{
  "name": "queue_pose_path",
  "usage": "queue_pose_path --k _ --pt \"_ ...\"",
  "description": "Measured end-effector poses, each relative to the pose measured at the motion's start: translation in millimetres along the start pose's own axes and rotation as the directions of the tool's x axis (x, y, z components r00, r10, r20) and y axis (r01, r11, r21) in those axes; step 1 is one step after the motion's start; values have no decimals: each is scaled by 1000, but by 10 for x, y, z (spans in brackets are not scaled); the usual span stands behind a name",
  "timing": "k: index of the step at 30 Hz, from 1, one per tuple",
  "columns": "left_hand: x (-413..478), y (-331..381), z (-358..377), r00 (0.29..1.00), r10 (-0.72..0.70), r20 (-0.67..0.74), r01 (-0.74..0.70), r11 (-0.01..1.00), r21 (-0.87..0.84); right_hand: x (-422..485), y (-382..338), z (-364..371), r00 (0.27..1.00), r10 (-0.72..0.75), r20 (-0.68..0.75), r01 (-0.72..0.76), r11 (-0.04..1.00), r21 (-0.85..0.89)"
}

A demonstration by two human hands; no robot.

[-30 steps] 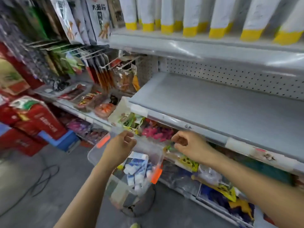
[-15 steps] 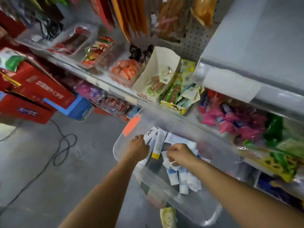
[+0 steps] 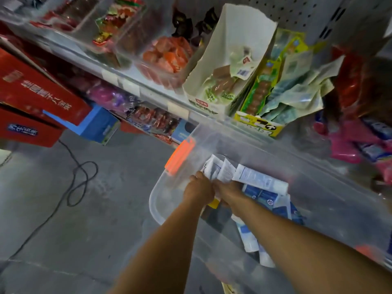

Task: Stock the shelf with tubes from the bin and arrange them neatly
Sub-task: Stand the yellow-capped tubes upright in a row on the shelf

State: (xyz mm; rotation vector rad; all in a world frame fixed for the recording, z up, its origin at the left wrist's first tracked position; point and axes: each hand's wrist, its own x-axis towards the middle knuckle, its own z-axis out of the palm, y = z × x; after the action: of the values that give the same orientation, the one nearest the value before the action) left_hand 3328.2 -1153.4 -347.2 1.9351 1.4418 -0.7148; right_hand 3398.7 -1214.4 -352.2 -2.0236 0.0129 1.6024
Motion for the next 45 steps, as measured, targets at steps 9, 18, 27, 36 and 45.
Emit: queue_pose_path --k 9,18,27,36,45 --pt "-632 135 -81 979 46 197 113 684 -721 -596 155 -412 988 12 154 -45 976 213" --pt "-2478 1017 136 993 70 96 63 372 -926 -2107 545 -1751 975 -207 83 199 975 98" --pt "-4715 2366 798 941 307 -144 -232 272 -934 -3950 1711 -3749 884 -467 -1 467 884 -8" --pt "-6372 3493 1156 771 526 -359 -558 285 -779 -5579 2527 -5183 701 -710 -62 700 702 -132" --pt "-7310 4150 767 550 651 -523 -780 175 -601 -6717 2527 -5818 444 -841 -309 873 484 -63"
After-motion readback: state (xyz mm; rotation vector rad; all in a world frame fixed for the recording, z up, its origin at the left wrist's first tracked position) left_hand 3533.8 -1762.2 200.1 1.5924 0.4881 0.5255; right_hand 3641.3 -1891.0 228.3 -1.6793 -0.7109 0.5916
